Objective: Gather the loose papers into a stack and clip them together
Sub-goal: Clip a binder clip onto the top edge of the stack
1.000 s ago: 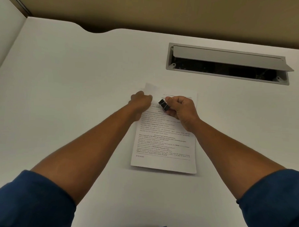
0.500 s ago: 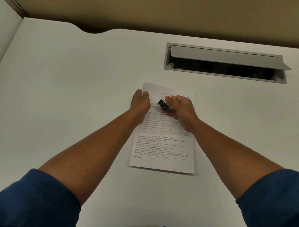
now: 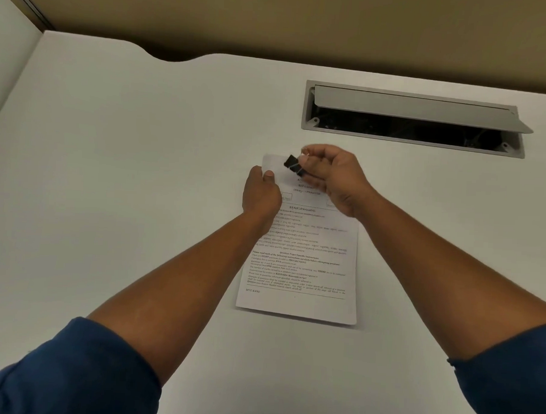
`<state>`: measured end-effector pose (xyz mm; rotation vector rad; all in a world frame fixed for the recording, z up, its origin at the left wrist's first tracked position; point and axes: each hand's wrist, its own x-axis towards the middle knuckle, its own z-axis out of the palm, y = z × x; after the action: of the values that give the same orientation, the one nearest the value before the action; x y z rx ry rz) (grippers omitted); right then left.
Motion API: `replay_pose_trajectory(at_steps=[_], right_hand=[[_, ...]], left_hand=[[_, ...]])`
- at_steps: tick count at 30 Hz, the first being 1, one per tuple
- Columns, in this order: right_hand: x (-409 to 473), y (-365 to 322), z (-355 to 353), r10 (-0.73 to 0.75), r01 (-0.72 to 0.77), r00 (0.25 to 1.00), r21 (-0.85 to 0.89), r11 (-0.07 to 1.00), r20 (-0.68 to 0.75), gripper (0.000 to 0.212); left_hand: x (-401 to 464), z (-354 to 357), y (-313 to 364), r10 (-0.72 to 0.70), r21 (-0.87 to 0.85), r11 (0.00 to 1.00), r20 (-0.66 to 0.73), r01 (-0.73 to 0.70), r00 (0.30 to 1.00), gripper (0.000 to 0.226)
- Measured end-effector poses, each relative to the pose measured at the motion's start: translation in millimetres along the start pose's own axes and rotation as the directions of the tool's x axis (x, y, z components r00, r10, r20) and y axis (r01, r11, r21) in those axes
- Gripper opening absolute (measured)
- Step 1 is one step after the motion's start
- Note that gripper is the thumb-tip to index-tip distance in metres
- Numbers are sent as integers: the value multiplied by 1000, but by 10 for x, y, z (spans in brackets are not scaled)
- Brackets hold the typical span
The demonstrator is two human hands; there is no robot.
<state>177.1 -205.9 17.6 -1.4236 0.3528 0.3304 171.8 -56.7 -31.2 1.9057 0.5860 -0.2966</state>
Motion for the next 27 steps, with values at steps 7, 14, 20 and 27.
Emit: replay_pose_trajectory(at_steps=[7, 14, 20, 27], right_hand=[[308, -248, 86, -164, 146, 986, -347, 926, -23, 9], [481, -240, 175, -210, 156, 976, -503, 850, -52, 5], [571, -269, 236, -141, 123, 990, -552, 825, 9, 9], [589, -223, 289, -38, 52, 999, -564, 824, 36, 17]], left_hand=[[-35, 25, -44, 45, 0, 999, -3, -45, 999, 21], [-39, 39, -90, 76, -16, 997, 2, -76, 997, 22], [-50, 55, -112, 88, -24, 996, 1, -88, 996, 22], [-44, 68, -113, 83, -46, 996, -7, -83, 997, 20]])
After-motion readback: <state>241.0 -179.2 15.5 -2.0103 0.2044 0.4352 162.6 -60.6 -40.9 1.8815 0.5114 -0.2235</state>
